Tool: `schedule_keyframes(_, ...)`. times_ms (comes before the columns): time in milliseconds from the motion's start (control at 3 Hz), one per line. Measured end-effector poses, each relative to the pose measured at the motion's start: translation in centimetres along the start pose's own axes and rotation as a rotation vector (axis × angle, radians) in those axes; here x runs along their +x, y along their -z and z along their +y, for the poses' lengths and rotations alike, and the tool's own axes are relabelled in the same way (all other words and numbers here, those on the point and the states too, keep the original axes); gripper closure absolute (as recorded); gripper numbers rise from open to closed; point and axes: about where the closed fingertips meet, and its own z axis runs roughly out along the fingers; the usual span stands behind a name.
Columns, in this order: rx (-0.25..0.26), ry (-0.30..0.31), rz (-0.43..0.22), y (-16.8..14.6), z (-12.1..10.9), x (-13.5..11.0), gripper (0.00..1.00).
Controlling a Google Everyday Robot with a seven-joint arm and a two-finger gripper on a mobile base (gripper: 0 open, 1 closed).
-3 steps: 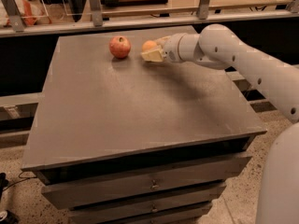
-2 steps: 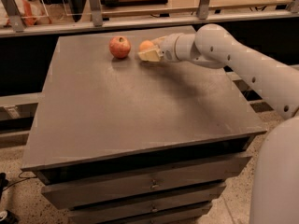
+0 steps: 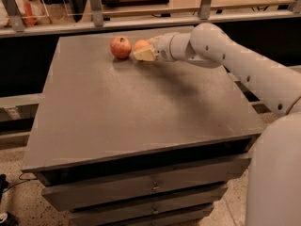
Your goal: Move orange near apple
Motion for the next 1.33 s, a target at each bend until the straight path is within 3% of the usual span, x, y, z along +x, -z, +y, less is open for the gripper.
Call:
schedule_keyframes(667, -0.026, -0.017, 0.002, -0.9, 1.3, 0.3, 1.0)
schedule_keyframes(1333, -0.041, -0.037, 0.008, -1.7, 2.3, 0.7, 0.58)
